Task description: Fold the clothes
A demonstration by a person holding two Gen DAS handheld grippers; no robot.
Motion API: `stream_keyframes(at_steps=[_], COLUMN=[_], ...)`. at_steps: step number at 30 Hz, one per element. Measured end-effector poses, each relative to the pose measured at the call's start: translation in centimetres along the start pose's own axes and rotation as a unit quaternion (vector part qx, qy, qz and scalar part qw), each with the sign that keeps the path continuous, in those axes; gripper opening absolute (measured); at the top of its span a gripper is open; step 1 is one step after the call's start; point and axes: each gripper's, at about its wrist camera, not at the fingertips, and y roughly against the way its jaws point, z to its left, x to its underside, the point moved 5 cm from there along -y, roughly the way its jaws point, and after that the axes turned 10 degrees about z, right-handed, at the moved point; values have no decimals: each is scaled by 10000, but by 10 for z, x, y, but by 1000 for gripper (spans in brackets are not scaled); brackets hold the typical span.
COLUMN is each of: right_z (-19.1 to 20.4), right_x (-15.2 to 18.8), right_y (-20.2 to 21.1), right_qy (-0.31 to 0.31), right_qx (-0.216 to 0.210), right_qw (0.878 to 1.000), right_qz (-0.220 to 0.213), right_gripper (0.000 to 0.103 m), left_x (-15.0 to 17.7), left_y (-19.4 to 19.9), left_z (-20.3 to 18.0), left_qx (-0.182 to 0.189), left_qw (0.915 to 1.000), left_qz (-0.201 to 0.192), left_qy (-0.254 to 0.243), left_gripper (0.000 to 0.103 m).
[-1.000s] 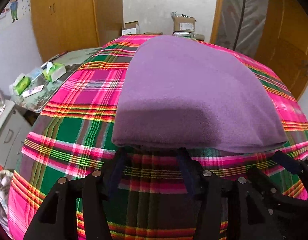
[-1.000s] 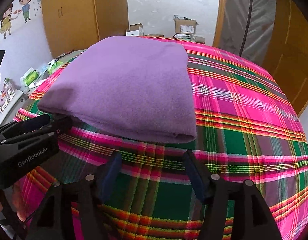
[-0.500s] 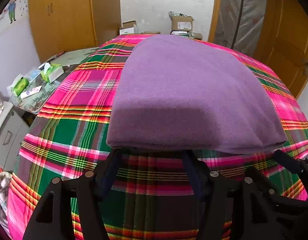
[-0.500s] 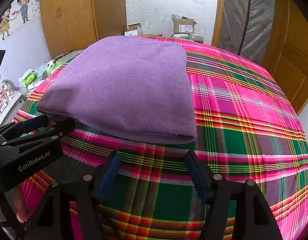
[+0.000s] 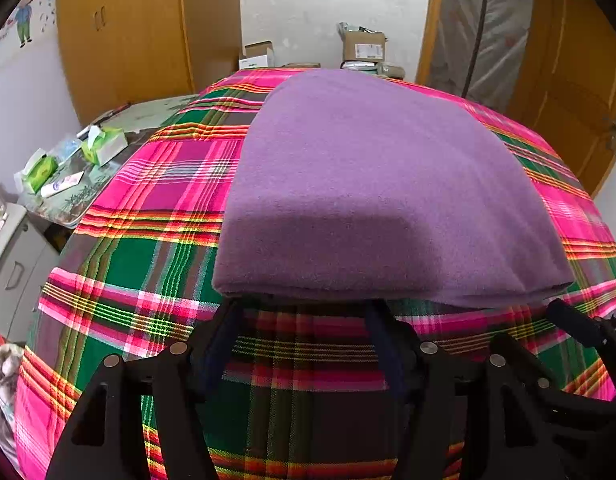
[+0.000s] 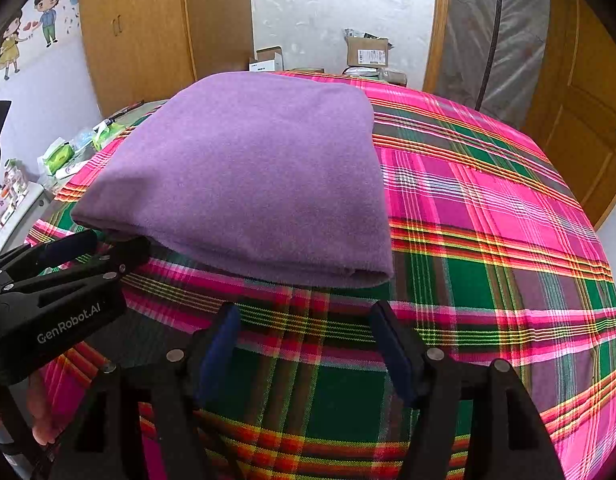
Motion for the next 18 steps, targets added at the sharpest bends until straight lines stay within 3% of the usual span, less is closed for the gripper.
stream_keyframes(at_steps=[11,13,18], right_z=[-2,-3,-2], right_x=[-7,-8,-6], right_y=[-4,-5,-4], right_qy=[-93,-93,-85], right_qx=[51,55,66], right_qw=[9999,9999,9999], right_qz=[18,21,21], right_gripper=[72,74,74], left_x=[-1,-1,-1], left_y=[0,-1,-1], left_z=[1,-1,-3], left_qx=[-15,12,0], left_qw=[10000,10000,10000], left_qz=[3,22,39], left_qy=[46,10,-29], left_gripper=[66,73,74])
